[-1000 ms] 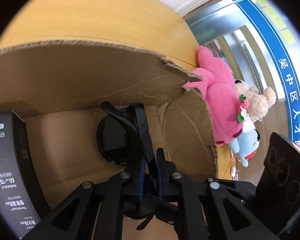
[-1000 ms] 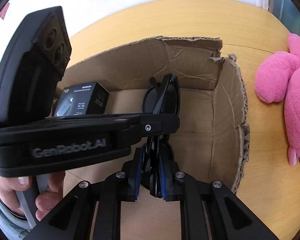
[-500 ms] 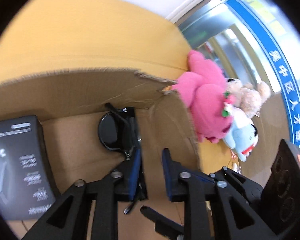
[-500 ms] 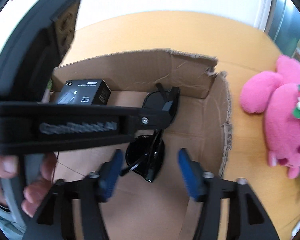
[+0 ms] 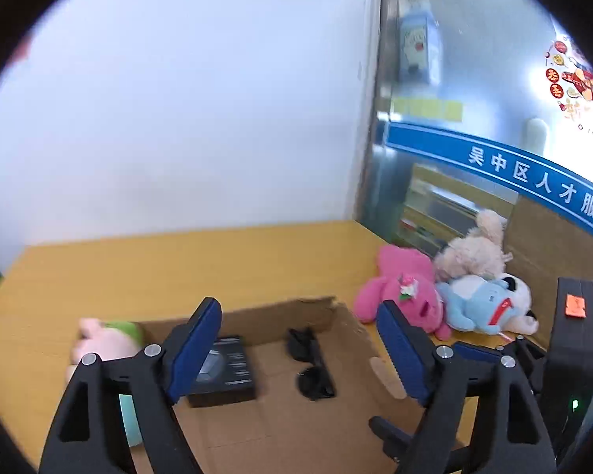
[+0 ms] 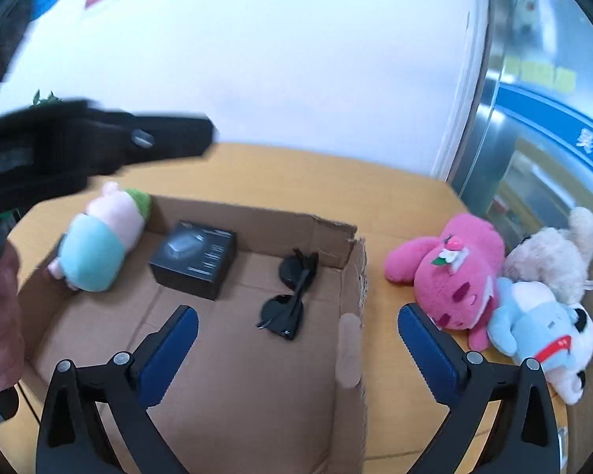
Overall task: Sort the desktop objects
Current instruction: 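Withdraw both grippers from the cardboard box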
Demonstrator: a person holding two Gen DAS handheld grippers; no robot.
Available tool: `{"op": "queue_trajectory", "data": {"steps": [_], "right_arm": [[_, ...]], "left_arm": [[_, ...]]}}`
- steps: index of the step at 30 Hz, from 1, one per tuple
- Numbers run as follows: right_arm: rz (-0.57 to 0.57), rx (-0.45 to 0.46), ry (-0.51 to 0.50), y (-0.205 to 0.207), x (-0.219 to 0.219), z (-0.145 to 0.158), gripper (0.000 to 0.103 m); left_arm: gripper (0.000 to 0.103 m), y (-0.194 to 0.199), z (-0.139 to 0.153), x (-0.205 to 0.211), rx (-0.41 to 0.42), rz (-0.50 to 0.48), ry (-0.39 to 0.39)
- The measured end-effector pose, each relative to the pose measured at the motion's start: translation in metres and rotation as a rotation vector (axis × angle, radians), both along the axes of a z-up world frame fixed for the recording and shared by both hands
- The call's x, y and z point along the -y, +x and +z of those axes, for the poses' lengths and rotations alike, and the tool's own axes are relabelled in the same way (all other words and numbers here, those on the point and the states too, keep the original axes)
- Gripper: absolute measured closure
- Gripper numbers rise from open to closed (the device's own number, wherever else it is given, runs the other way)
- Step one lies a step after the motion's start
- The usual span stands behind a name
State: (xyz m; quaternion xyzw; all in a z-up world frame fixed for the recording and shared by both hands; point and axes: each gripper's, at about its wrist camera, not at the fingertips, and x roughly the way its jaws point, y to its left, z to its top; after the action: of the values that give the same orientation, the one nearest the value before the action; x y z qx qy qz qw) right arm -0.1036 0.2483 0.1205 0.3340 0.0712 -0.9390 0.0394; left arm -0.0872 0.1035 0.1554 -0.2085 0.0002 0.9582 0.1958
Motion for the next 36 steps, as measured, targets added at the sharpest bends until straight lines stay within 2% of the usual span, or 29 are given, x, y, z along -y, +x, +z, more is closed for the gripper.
{"op": "queue_trajectory", "data": {"steps": [2, 4, 7, 10, 14, 24, 30, 36], "right_arm": [[0.009, -0.020, -0.024, 0.026, 0.008, 0.009, 0.000], [0.017, -0.035, -0.022, 0.034, 0.011, -0.002, 0.000], [0.023, -0.067, 0.005, 0.064, 0.026, 0.013, 0.000], [0.023, -0.087, 0.011, 0.077, 0.029, 0.008, 0.000], [0.019, -0.097, -0.001, 0.085, 0.032, 0.007, 0.000], [0.008, -0.104, 0.003, 0.107, 0.033, 0.012, 0.000], [0.021, -0.116, 0.010, 0.120, 0.044, 0.018, 0.000], [0.037, -0.072, 0.019, 0.126, 0.052, 0.004, 0.000]], "left_arm": [[0.022, 0.030, 0.006, 0.012, -0.048, 0.039, -0.022], [0.022, 0.056, 0.007, 0.025, -0.066, 0.065, -0.035], [0.022, 0.088, 0.002, 0.041, -0.066, 0.101, -0.050], [0.022, 0.111, -0.002, 0.053, -0.048, 0.143, -0.059], [0.022, 0.135, -0.004, 0.064, -0.029, 0.170, -0.031], [0.022, 0.153, -0.006, 0.070, -0.043, 0.205, -0.022], [0.022, 0.155, -0.014, 0.076, -0.016, 0.201, -0.009], [0.022, 0.160, -0.030, 0.085, 0.030, 0.196, -0.017]]}}
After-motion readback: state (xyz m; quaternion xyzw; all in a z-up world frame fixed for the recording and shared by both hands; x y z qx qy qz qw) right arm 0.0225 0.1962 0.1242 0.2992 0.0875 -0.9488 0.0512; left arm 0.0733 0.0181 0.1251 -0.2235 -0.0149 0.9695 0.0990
